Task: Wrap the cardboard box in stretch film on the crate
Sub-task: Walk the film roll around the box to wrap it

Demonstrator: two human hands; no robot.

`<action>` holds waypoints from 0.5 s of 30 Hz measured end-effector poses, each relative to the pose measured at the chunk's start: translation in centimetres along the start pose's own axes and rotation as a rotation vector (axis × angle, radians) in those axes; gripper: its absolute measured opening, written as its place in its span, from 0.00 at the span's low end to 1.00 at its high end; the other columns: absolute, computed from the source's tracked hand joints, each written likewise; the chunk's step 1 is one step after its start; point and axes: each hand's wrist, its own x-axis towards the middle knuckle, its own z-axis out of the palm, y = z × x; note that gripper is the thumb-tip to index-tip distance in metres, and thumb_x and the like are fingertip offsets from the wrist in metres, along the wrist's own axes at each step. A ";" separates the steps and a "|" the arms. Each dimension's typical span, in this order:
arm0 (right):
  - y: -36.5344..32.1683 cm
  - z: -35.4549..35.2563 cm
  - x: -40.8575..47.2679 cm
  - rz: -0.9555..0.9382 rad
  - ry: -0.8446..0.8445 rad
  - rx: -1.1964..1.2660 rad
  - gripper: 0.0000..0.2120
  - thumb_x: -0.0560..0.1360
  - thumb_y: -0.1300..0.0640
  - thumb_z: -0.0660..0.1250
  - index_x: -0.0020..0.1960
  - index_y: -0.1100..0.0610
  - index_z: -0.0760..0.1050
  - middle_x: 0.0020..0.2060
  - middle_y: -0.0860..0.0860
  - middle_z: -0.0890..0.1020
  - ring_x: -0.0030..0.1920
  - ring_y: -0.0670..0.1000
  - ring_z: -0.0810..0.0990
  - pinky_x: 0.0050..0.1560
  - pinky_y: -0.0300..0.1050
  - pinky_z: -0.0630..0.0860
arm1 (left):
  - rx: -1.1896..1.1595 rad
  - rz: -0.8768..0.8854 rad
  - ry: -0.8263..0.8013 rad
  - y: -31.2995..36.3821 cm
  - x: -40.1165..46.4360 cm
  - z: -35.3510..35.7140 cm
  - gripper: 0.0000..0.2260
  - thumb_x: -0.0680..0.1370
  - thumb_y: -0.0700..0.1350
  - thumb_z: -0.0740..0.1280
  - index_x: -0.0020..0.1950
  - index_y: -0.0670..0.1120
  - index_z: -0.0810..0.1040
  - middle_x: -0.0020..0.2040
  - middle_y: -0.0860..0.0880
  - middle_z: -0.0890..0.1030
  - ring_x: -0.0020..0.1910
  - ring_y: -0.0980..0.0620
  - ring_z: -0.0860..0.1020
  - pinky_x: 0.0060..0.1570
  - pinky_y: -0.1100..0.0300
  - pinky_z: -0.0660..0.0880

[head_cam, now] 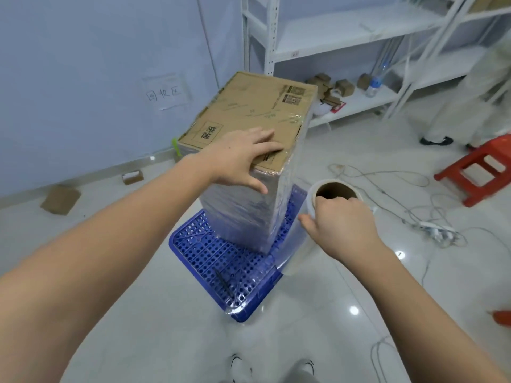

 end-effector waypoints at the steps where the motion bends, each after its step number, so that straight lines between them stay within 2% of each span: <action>1: -0.2 -0.1 0.0 0.029 -0.028 0.002 0.18 0.80 0.42 0.56 0.38 0.54 0.64 0.29 0.48 0.70 0.32 0.53 0.72 0.36 0.47 0.67 | 0.010 0.001 0.021 -0.4 -0.1 0.4 0.49 0.68 0.79 0.64 0.84 0.60 0.54 0.85 0.47 0.53 0.83 0.44 0.53 0.80 0.44 0.50; 3: -0.4 -0.2 0.0 0.099 -0.084 0.034 0.13 0.79 0.46 0.57 0.43 0.55 0.65 0.31 0.49 0.73 0.32 0.54 0.74 0.34 0.47 0.68 | 0.010 -0.010 0.058 -0.7 -0.3 1.4 0.45 0.71 0.78 0.59 0.83 0.62 0.51 0.85 0.46 0.53 0.83 0.42 0.52 0.80 0.42 0.48; 6: -0.9 0.0 0.1 0.194 -0.057 0.062 0.12 0.75 0.47 0.58 0.42 0.55 0.66 0.28 0.49 0.74 0.28 0.51 0.73 0.31 0.45 0.69 | 0.110 -0.004 0.086 -0.7 -0.2 2.4 0.43 0.73 0.79 0.51 0.84 0.60 0.49 0.84 0.43 0.54 0.82 0.39 0.55 0.80 0.42 0.50; 8: -1.4 0.2 0.3 0.222 -0.023 0.014 0.17 0.75 0.40 0.58 0.40 0.54 0.66 0.27 0.48 0.73 0.26 0.49 0.72 0.30 0.43 0.70 | 0.138 -0.001 0.085 -0.9 -0.3 2.4 0.44 0.72 0.80 0.47 0.84 0.60 0.48 0.84 0.43 0.54 0.82 0.39 0.55 0.80 0.42 0.51; 11: -1.6 0.1 0.6 0.225 -0.019 -0.050 0.30 0.70 0.24 0.55 0.36 0.52 0.65 0.27 0.47 0.73 0.27 0.48 0.72 0.28 0.42 0.70 | 0.159 -0.001 0.089 -1.0 -0.3 2.6 0.44 0.73 0.80 0.45 0.84 0.60 0.46 0.84 0.43 0.54 0.82 0.39 0.55 0.80 0.42 0.52; 13: -1.3 0.0 0.7 0.216 -0.031 -0.059 0.32 0.67 0.21 0.55 0.35 0.52 0.64 0.27 0.48 0.73 0.27 0.48 0.71 0.28 0.42 0.68 | 0.168 -0.003 0.091 -0.8 -0.1 2.6 0.43 0.73 0.80 0.45 0.84 0.60 0.46 0.84 0.43 0.54 0.82 0.40 0.55 0.80 0.42 0.52; 15: -0.7 0.0 0.6 0.202 -0.043 -0.036 0.30 0.70 0.24 0.57 0.36 0.52 0.65 0.28 0.48 0.73 0.28 0.48 0.71 0.29 0.43 0.69 | 0.172 -0.018 0.091 -0.6 0.2 2.6 0.43 0.74 0.79 0.46 0.84 0.61 0.44 0.85 0.44 0.53 0.83 0.40 0.54 0.80 0.43 0.52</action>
